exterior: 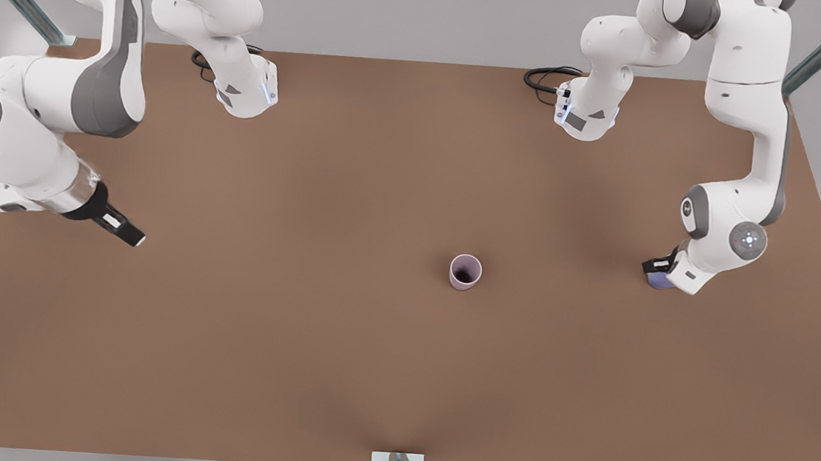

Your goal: Stack the cups, with the pink cup at the bottom and the purple cup at the top

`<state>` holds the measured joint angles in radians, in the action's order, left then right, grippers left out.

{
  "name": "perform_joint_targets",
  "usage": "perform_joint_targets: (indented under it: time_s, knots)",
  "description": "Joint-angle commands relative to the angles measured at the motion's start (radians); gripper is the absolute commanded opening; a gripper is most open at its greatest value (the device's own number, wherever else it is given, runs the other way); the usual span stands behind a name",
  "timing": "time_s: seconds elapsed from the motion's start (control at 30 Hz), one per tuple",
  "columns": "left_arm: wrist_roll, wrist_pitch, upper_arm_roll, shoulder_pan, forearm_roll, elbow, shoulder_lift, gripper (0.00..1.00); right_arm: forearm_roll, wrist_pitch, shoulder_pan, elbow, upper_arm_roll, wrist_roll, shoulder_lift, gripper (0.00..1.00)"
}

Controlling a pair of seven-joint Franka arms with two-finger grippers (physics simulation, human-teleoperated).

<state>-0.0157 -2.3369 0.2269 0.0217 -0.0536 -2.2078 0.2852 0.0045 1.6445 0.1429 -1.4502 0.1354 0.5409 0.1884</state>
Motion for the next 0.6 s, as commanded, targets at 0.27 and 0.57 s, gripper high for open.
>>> perform_joint_targets:
  time_s: [0.27, 0.57]
  knots:
    - [-0.003, -0.058, 0.000, -0.003, 0.000, 0.000, 0.042, 0.49, 0.025, -0.031, -0.083, 0.085, 0.032, -0.524, 0.011, 1.00]
    - [-0.015, -0.048, 0.000, -0.008, 0.001, 0.010, 0.039, 0.21, 0.026, -0.026, -0.074, 0.085, 0.030, -0.522, 0.011, 1.00]
